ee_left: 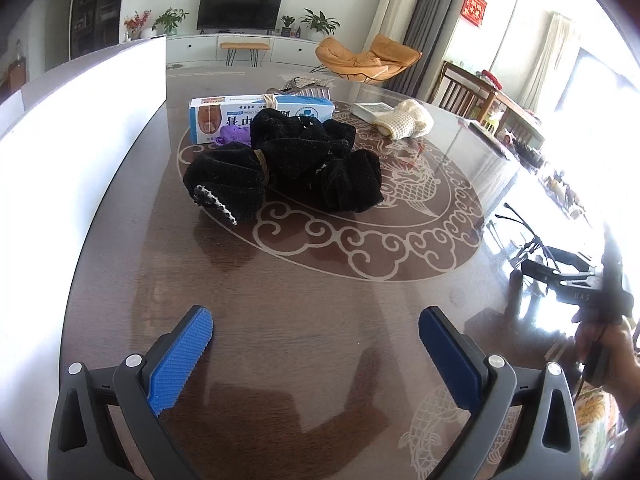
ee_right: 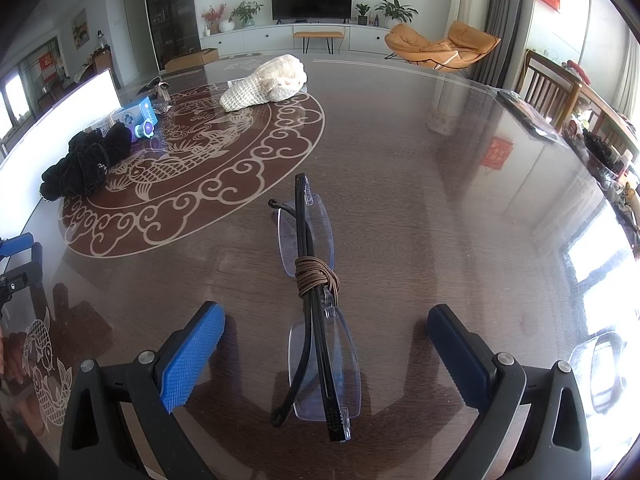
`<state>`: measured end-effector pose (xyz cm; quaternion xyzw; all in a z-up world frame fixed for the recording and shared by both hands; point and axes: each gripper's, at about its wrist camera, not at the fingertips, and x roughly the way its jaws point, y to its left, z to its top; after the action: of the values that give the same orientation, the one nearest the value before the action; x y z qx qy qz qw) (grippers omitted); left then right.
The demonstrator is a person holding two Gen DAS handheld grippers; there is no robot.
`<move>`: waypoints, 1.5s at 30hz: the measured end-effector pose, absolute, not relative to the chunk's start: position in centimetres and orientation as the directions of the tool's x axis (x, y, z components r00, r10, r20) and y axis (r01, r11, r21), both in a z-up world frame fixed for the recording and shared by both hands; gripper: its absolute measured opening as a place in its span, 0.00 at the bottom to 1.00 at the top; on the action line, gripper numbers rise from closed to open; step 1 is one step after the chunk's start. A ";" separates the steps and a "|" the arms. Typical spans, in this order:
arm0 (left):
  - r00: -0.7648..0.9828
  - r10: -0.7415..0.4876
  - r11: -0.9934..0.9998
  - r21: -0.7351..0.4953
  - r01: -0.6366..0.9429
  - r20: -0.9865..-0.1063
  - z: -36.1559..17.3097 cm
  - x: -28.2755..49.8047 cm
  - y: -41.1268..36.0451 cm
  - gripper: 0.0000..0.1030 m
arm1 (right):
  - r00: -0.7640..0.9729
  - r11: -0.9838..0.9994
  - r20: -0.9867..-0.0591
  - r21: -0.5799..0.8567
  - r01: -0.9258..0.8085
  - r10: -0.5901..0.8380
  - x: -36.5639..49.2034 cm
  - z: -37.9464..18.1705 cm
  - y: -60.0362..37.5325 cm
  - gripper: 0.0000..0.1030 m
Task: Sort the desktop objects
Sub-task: 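Hold glasses in right gripper while left tool moves toward purple toys, then close left gripper on black knit hat while right gripper lifts the clear glasses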
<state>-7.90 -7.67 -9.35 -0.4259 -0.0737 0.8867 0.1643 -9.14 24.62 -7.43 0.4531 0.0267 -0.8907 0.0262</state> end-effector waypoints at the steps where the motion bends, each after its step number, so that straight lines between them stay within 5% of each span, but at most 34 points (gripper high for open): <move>1: -0.594 0.364 -0.931 -0.305 -0.202 -0.717 -9.3 -8.0 -8.6 1.00 | -0.588 -0.997 -0.808 -0.026 0.070 -0.020 -9.1 -7.4 24.6 0.99; 11: -0.726 0.228 -0.971 -0.203 -0.123 -0.649 -3.6 -14.7 -8.2 1.00 | -0.593 -0.997 -0.805 -0.049 0.067 0.000 -9.1 -7.4 24.4 1.00; 15: -0.618 0.204 -0.979 -0.151 -0.138 -0.759 -5.8 -19.5 -7.4 1.00 | -0.594 -0.997 -0.805 -0.050 0.067 0.001 -9.1 -7.4 24.4 1.00; 19: -0.486 0.510 -0.858 -0.378 -0.348 -0.709 -7.7 -17.6 -6.5 1.00 | -0.594 -0.996 -0.805 -0.051 0.067 0.001 -9.1 -7.3 24.4 1.00; 22: -0.354 0.637 -0.738 -0.409 -0.536 -0.685 -7.8 -13.6 -4.3 1.00 | -0.594 -0.996 -0.805 -0.050 0.067 0.001 -9.1 -7.3 24.4 1.00; 25: -0.430 0.544 -0.800 -0.291 -0.525 -0.720 -7.5 -11.5 -4.1 1.00 | -0.593 -0.997 -0.805 -0.047 0.067 -0.001 -9.1 -7.3 24.4 1.00; 36: -0.500 0.399 -0.898 -0.216 -0.383 -0.769 -7.2 -14.9 2.0 1.00 | -0.591 -0.997 -0.806 -0.042 0.066 -0.005 -9.0 -7.3 24.5 1.00; 37: -0.517 0.367 -0.913 -0.192 -0.361 -0.773 -7.5 -15.2 2.4 0.91 | -0.591 -0.997 -0.807 -0.042 0.066 -0.006 -9.0 -7.3 24.5 1.00; 38: -0.527 0.334 -0.926 -0.167 -0.339 -0.781 -7.8 -15.3 2.8 0.59 | -0.591 -0.997 -0.807 -0.041 0.066 -0.006 -9.0 -7.3 24.5 1.00; 40: -0.512 0.328 -0.932 -0.184 -0.312 -0.794 -8.5 -15.3 2.3 0.37 | -0.591 -0.997 -0.806 -0.042 0.066 -0.005 -9.0 -7.3 24.5 1.00; 45: -0.501 0.365 -0.919 -0.215 -0.332 -0.785 -8.8 -10.9 -1.2 0.36 | -0.591 -0.997 -0.806 -0.042 0.066 -0.005 -9.0 -7.3 24.5 1.00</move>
<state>-10.85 -1.23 -8.80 -0.4570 -0.0177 0.8663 0.2011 -8.99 24.47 -7.32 0.4515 0.0339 -0.8914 0.0201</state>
